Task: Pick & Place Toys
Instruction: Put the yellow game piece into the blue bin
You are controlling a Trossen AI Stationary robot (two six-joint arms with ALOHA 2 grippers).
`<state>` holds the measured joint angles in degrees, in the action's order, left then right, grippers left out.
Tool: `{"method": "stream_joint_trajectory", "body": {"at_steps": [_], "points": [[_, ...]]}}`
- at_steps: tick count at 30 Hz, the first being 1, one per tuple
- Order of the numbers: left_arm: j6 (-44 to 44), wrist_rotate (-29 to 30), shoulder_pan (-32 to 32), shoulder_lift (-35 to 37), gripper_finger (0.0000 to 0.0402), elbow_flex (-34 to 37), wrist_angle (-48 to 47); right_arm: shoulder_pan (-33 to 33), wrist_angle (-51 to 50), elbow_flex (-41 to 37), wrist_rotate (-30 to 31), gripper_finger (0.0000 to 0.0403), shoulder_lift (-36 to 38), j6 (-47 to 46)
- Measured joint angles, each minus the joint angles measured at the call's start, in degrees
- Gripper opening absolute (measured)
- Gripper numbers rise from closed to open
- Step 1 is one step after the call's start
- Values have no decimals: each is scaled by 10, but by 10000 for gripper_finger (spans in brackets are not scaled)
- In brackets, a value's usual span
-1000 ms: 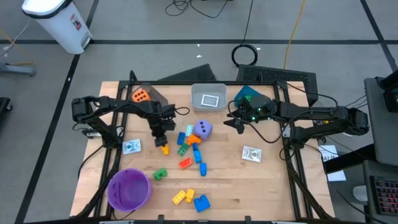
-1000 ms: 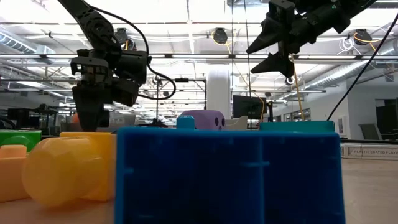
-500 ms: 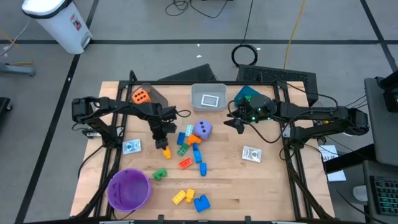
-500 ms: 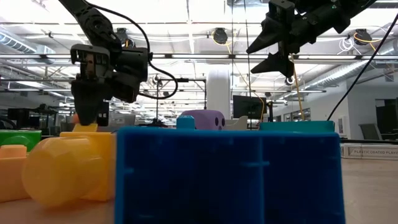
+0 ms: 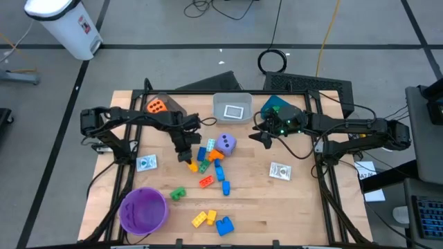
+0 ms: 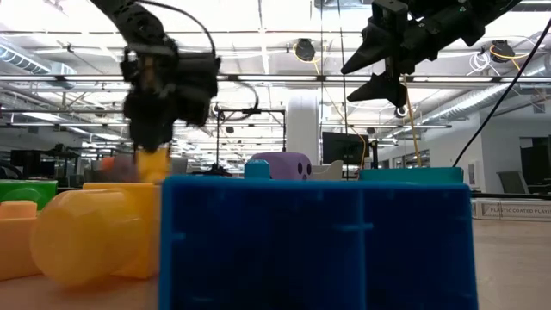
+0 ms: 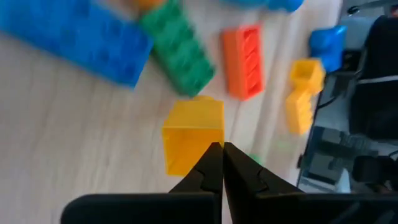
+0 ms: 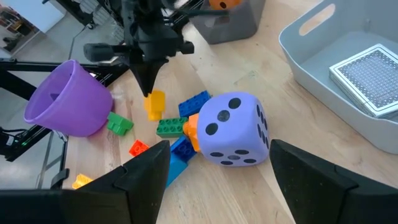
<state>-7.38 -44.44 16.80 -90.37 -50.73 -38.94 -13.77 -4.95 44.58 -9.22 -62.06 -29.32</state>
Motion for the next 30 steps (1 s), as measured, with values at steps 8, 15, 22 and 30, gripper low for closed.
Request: {"method": "stream_joint_trajectory", "body": {"at_steps": [8, 15, 22, 30], "points": [[24, -1, 0, 0, 3, -144, -3, 0, 12, 0, -5, 267, 0, -42], [28, 73, -1, 0, 3, -264, 24, 23, 156, 0, -58, 267, 0, -26], [12, 145, -10, -4, 3, -314, 59, 51, 200, 0, 4, 267, -9, 7], [0, 166, -29, -4, 2, -316, 106, 65, 230, 0, 21, 267, -49, 31]]}}
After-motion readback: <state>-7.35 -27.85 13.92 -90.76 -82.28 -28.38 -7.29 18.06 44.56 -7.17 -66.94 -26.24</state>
